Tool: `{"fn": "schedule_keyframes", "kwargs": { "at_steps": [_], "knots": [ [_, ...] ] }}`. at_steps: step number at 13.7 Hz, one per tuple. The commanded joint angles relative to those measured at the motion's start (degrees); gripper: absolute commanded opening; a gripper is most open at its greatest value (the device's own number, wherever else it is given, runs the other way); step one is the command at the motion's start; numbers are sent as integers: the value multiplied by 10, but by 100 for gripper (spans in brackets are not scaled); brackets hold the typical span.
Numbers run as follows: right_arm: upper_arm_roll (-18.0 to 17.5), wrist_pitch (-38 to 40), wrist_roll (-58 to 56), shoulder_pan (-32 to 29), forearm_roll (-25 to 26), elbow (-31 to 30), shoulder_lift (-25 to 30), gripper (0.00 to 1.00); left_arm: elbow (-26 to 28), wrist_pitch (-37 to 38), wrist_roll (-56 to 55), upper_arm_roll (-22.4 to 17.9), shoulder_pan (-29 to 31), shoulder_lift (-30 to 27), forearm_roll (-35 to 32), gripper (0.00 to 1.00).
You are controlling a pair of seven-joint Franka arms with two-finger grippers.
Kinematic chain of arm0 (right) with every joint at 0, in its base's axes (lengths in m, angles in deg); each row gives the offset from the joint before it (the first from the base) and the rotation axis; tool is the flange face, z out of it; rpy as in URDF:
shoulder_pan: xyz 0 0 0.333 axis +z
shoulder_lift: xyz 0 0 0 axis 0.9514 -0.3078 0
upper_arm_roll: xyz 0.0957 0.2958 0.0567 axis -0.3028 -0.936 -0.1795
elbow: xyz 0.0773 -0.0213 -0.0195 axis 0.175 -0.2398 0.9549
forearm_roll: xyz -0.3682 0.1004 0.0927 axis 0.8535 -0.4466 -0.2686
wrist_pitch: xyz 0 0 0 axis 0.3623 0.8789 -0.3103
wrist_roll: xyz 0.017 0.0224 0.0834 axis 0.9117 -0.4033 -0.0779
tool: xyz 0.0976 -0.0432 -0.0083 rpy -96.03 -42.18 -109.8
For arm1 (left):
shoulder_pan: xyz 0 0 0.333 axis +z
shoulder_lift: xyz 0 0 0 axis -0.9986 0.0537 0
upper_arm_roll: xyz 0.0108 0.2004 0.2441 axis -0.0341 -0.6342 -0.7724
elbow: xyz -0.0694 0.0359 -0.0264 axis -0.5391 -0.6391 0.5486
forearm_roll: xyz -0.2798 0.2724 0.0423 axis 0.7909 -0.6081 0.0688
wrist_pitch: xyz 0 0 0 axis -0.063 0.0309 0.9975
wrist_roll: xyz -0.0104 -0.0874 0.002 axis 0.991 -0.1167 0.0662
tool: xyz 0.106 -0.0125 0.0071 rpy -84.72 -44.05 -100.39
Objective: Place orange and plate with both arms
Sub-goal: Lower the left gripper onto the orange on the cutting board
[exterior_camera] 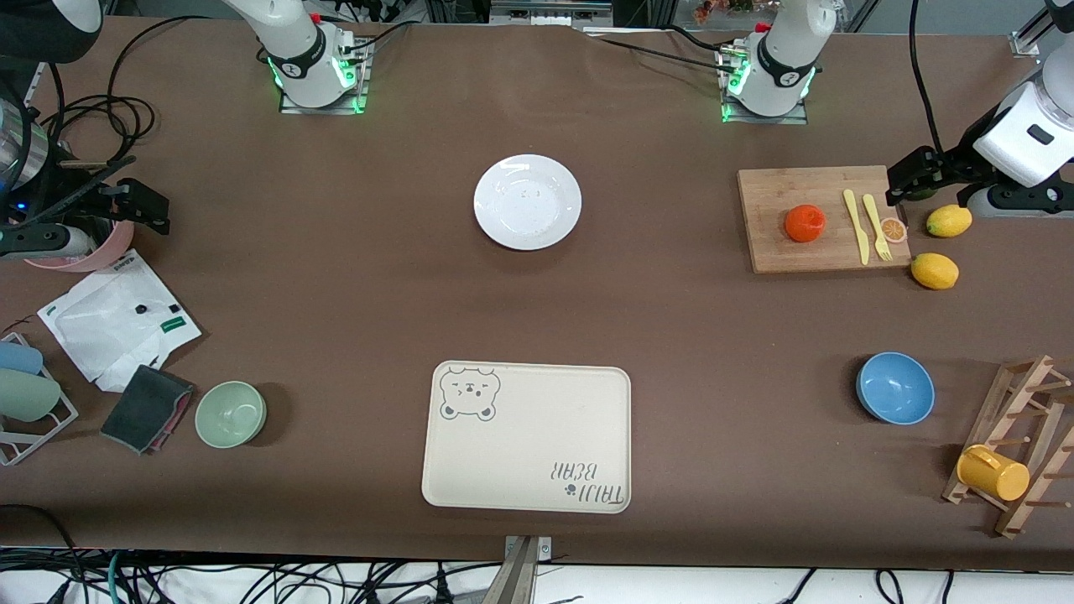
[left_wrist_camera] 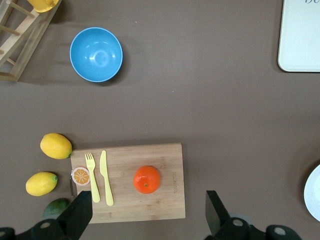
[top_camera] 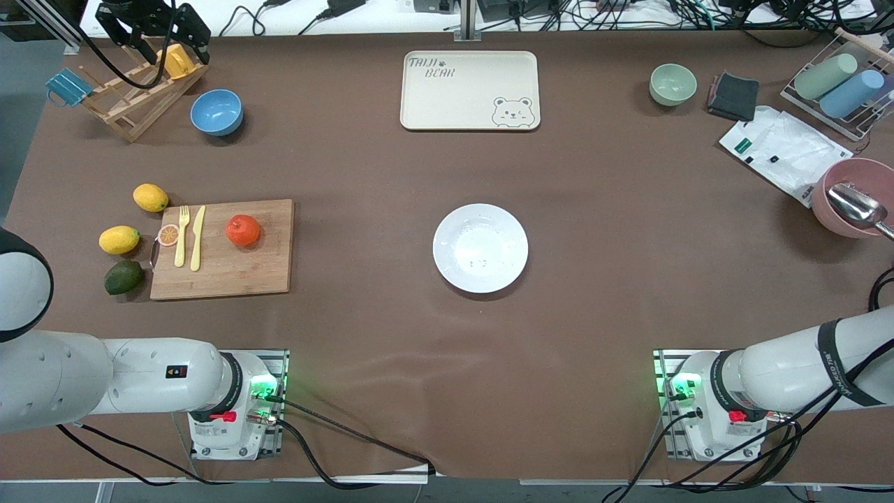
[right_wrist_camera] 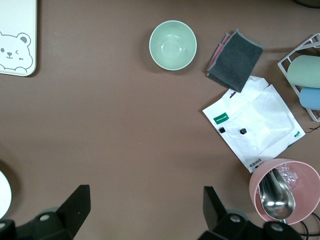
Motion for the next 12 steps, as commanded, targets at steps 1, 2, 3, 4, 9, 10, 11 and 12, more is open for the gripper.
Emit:
{"fn": "schedule_keyframes", "kwargs": {
  "at_steps": [1,2,3,4,9,10,11,12],
  "knots": [
    [1,10,1,-3,4,12,-2,100,-11,16,5,2,0,27,6,100],
    [1,9,1,-3,3,12,-2,100,-11,16,1,1,5,49,9,100],
    [1,7,1,-5,-1,12,-2,100,-11,15,2,0,6,56,9,100],
    [3,5,1,-7,-11,12,-2,100,-11,16,10,0,7,69,8,100],
    [2,4,1,-7,-20,12,-2,100,-3,16,12,-1,13,138,7,100],
    [2,3,1,-7,-21,12,-2,100,7,14,12,-1,20,146,7,100],
    [2,3,1,-7,-21,12,-2,100,31,9,12,-1,21,144,7,100],
    [1,3,1,-7,-20,12,-2,100,65,-12,12,-1,25,132,5,100]
  ]
}}
